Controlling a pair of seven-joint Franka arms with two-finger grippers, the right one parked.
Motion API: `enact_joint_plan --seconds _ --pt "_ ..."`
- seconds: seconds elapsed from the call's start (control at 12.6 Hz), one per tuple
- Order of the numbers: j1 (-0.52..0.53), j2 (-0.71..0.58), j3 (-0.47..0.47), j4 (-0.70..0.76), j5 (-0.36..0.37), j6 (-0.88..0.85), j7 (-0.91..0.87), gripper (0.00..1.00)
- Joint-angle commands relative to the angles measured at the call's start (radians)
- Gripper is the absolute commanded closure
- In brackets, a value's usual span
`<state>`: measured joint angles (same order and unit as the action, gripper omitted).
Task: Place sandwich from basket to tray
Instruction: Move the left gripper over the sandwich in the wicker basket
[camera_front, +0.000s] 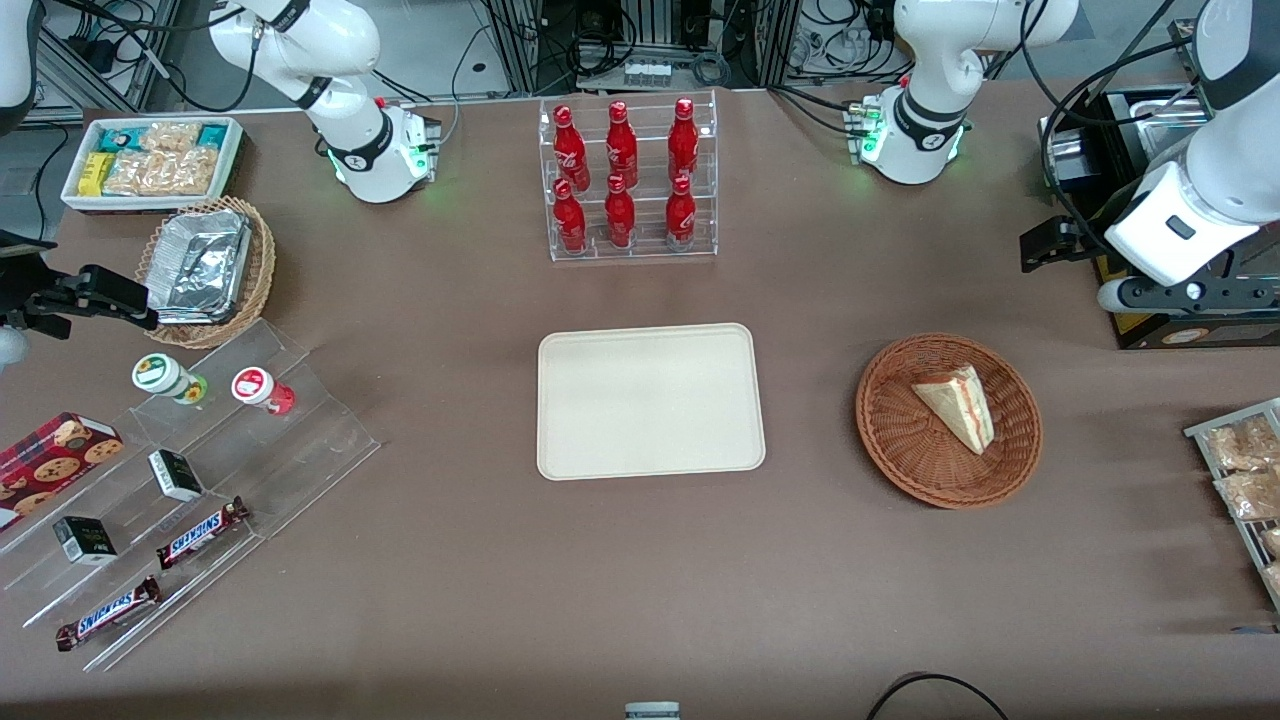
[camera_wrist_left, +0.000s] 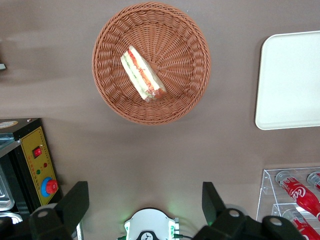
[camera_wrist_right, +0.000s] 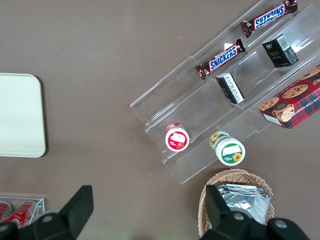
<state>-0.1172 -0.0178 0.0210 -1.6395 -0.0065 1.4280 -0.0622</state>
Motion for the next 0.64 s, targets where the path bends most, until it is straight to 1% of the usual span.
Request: enact_joint_plan --seconds 0.0,0.16,0.4,0.56 --pt "-0.007 -0.016 0.01 -0.002 0.01 -0.009 0.009 0.0" --pt "-0.009 -0.007 0.008 -0.022 0.025 0.035 0.009 0.0" --pt "-0.013 -0.014 0.007 -0.146 0.033 0.173 0.007 0.0" --pt "-0.013 -0.007 0.007 -0.199 0.033 0.247 -0.001 0.0"
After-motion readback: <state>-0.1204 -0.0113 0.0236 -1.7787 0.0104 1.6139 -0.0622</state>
